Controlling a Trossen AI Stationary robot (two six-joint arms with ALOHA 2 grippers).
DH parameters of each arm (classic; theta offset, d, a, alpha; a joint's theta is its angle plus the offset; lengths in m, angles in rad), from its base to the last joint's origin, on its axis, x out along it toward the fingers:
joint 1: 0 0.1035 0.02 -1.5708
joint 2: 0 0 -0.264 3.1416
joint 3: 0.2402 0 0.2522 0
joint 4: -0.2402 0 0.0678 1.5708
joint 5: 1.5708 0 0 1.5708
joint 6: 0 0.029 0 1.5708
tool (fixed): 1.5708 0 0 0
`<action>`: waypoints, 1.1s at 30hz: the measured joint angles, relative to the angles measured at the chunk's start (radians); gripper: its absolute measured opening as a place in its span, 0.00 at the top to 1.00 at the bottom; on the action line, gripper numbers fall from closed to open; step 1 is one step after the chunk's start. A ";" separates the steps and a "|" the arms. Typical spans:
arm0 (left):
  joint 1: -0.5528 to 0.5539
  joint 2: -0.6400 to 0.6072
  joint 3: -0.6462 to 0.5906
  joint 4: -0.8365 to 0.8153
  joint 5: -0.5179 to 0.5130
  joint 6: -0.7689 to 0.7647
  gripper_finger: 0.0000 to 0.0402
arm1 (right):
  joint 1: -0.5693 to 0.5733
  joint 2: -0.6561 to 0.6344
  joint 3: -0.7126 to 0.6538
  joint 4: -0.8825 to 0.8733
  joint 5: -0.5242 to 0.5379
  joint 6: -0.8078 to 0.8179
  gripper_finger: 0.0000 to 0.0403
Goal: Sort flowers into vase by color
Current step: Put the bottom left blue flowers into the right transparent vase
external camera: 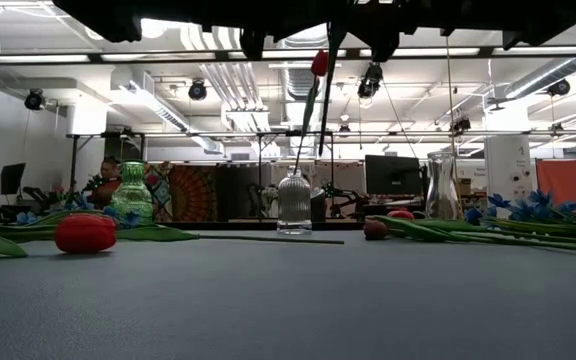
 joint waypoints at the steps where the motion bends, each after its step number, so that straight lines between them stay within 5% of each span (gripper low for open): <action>1: 0.001 0.000 -0.002 0.000 0.000 0.000 0.99 | 0.000 -0.002 0.000 0.000 0.000 0.000 0.36; 18: 0.003 -0.002 -0.011 0.001 0.000 -0.035 0.94 | 0.000 -0.003 0.005 0.007 0.000 -0.003 0.82; 26: 0.003 -0.047 -0.011 -0.071 0.000 -0.069 0.74 | 0.000 -0.004 0.006 -0.008 0.000 -0.012 0.93; 33: 0.003 -0.191 -0.011 -0.438 -0.009 -0.180 0.54 | -0.003 -0.071 0.006 -0.103 0.102 -0.014 0.94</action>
